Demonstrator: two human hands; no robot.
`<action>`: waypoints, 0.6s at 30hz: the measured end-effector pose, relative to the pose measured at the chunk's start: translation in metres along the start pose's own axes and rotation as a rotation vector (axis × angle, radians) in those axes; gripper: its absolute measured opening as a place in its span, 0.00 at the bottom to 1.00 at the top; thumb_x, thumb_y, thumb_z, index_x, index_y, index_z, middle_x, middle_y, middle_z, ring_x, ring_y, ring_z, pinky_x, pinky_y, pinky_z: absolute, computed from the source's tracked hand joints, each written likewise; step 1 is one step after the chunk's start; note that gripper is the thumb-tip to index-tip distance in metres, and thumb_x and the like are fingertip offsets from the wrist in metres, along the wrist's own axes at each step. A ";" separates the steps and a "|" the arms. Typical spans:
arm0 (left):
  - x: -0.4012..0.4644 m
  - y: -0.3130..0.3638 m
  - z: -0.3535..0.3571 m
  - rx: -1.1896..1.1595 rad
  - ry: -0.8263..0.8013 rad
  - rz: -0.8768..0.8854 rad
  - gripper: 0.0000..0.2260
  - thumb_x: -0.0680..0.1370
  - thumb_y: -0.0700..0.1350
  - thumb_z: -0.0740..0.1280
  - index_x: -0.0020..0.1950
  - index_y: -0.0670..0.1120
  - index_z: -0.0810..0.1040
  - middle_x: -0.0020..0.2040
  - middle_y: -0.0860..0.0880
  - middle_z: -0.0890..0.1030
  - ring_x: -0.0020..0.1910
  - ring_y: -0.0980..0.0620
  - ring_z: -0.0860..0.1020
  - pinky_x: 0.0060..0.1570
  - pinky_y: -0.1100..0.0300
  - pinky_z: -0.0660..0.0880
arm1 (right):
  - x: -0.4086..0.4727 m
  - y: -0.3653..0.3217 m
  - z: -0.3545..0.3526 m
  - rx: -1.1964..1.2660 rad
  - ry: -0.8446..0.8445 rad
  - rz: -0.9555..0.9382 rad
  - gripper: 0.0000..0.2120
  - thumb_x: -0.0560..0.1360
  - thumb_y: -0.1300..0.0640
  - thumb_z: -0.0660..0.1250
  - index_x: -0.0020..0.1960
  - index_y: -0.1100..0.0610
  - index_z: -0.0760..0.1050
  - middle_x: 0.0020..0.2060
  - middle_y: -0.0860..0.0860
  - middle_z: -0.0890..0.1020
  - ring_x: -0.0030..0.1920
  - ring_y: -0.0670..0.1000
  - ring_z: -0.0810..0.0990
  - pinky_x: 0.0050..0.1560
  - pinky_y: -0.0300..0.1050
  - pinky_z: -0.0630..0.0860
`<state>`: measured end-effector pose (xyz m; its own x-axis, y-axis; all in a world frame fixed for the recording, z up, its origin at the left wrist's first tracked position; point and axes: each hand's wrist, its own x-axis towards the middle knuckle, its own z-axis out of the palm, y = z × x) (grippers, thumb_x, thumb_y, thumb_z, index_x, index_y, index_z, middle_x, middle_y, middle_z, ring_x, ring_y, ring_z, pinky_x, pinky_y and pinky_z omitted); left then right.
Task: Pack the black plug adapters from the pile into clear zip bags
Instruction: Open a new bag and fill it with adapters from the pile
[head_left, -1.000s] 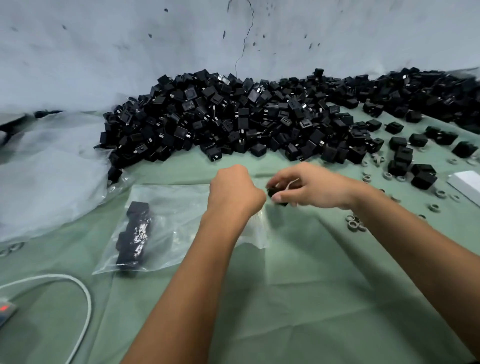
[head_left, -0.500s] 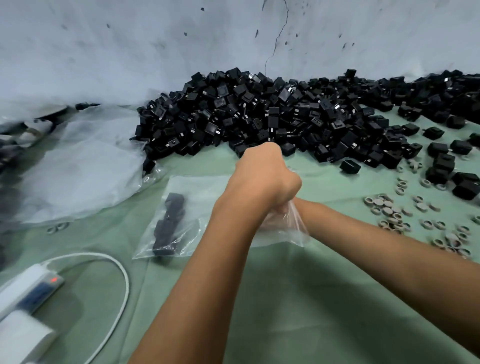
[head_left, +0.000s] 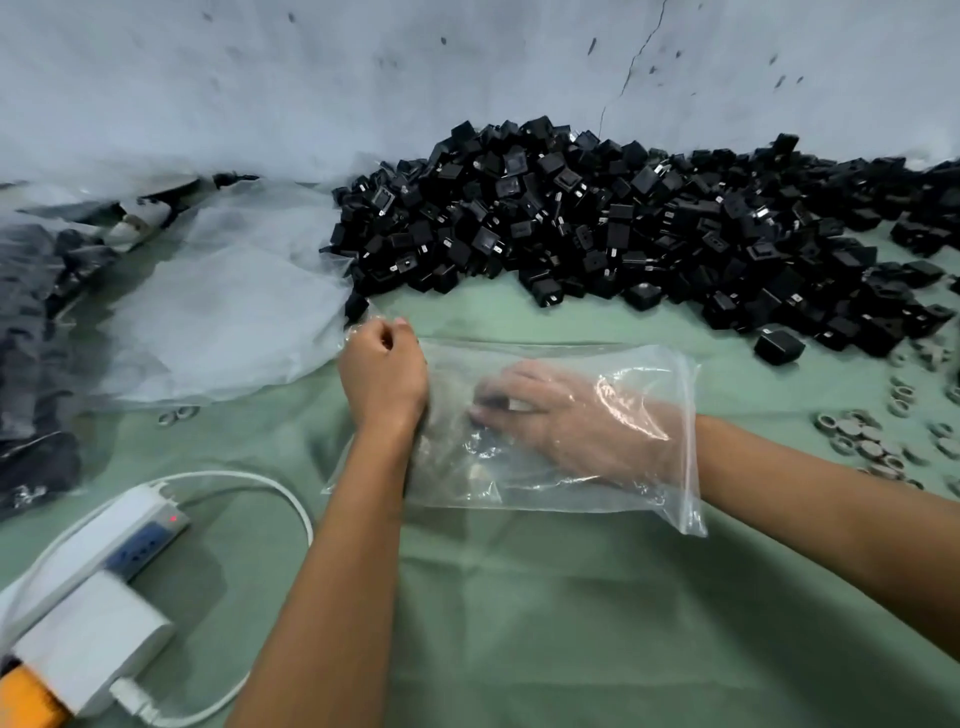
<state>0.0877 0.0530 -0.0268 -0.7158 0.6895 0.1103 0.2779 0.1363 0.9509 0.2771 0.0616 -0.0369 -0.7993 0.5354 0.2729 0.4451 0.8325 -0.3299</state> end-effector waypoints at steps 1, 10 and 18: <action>-0.001 -0.001 0.000 -0.002 -0.011 0.019 0.19 0.81 0.52 0.59 0.42 0.39 0.77 0.38 0.40 0.82 0.41 0.38 0.81 0.47 0.40 0.79 | 0.004 0.006 0.005 0.163 -0.020 0.110 0.16 0.79 0.69 0.70 0.66 0.65 0.79 0.57 0.52 0.79 0.55 0.34 0.77 0.61 0.32 0.73; 0.005 -0.007 0.002 -0.068 -0.005 0.003 0.19 0.82 0.49 0.57 0.40 0.38 0.75 0.33 0.43 0.81 0.32 0.45 0.77 0.39 0.43 0.78 | 0.019 0.009 0.026 0.080 -0.018 0.138 0.22 0.84 0.65 0.60 0.77 0.62 0.64 0.78 0.53 0.61 0.79 0.49 0.57 0.80 0.37 0.50; 0.006 -0.008 0.002 -0.107 -0.002 -0.051 0.17 0.81 0.46 0.56 0.35 0.44 0.75 0.32 0.44 0.80 0.32 0.45 0.76 0.39 0.46 0.75 | 0.037 0.006 0.019 -0.227 -0.175 -0.050 0.31 0.85 0.61 0.60 0.83 0.57 0.48 0.83 0.51 0.49 0.83 0.48 0.46 0.82 0.42 0.42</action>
<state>0.0826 0.0579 -0.0343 -0.7261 0.6848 0.0611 0.1714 0.0942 0.9807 0.2427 0.0839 -0.0462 -0.8711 0.4770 0.1171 0.4670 0.8782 -0.1036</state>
